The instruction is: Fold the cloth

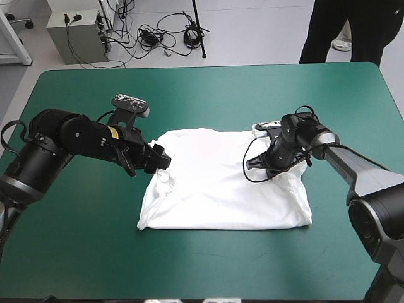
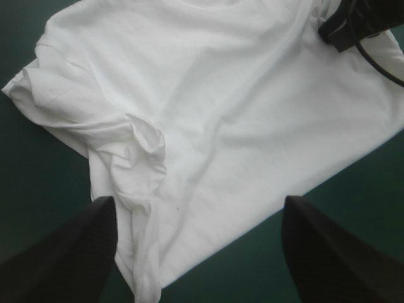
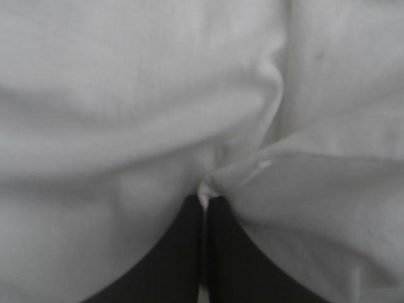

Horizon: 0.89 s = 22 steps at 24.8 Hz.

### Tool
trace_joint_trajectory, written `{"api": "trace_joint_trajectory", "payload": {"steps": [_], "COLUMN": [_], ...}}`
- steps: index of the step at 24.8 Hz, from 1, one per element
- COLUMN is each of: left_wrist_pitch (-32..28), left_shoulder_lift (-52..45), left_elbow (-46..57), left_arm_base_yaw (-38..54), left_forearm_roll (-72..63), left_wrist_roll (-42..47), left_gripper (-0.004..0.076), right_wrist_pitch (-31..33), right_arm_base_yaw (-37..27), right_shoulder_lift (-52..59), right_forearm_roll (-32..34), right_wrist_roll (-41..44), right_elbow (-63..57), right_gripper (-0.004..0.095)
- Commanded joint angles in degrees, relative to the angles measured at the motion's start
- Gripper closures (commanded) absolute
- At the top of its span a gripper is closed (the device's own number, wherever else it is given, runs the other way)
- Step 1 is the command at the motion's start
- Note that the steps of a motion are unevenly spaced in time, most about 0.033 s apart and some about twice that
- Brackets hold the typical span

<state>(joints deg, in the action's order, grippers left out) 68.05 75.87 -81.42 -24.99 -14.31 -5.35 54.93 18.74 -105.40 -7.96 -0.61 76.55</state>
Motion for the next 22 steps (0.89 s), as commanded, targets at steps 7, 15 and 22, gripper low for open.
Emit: {"api": "trace_joint_trajectory", "payload": {"steps": [7, 15, 22], "left_wrist_pitch": [-2.44, -0.81, 4.67], "left_shoulder_lift": [-1.77, -1.77, -1.77], "left_elbow": [-1.9, -1.9, -1.9], "left_arm_base_yaw": [-0.25, -0.25, -0.25], "left_forearm_roll": [-0.27, 2.04, 9.12], "left_wrist_roll": [-0.07, -0.07, 3.29], "left_gripper": [0.0196, 0.0196, 0.0196], "right_wrist_pitch": [3.79, 11.43, 16.48], "right_arm_base_yaw": [0.16, 0.16, 0.16], "right_shoulder_lift": [1.18, 2.39, 7.37], "right_forearm_roll": [1.55, 4.46, 6.21], "right_wrist_roll": [-2.94, -2.13, -1.51], "right_elbow": [5.52, 13.63, 15.77], "right_gripper": [0.065, 0.0426, 0.0426]}}
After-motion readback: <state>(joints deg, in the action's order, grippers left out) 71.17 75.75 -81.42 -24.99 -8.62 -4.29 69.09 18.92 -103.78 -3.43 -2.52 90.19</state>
